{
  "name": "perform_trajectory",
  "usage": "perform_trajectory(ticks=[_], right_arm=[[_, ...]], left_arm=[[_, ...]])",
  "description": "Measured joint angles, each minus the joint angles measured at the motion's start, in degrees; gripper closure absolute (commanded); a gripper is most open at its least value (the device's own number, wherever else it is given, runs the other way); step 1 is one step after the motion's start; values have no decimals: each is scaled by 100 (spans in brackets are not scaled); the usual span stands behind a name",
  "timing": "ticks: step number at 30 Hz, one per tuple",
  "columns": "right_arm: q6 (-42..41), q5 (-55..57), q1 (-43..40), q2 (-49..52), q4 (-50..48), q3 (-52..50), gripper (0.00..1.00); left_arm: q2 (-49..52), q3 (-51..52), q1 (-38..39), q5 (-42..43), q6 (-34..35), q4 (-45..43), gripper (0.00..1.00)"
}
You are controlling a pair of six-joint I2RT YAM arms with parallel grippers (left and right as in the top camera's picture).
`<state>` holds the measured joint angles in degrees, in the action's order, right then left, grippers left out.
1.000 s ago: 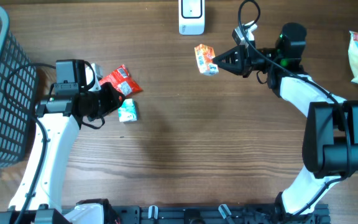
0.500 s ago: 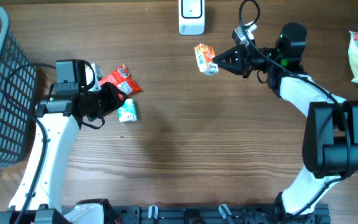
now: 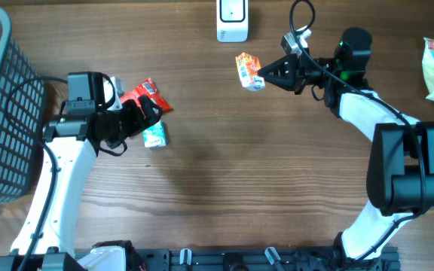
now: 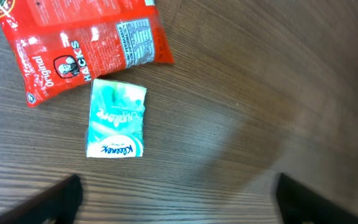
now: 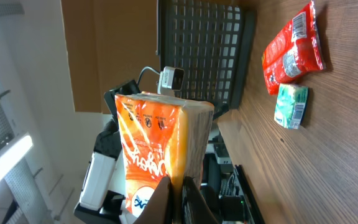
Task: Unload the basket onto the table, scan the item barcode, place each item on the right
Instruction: 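Carry the orange tissue pack up toward the white scanner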
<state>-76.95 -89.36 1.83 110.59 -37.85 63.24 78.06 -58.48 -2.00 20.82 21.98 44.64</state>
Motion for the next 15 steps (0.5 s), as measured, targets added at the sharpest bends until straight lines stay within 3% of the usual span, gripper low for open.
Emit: perform_trajectory(ticks=[6,15], right_arm=[[-68,72,0,0,-39,-2,96],[-229,1043,0,0,-1067,2,95]], left_arm=[[0,0,0,0,13,0,0],[0,0,0,0,13,-2,0]])
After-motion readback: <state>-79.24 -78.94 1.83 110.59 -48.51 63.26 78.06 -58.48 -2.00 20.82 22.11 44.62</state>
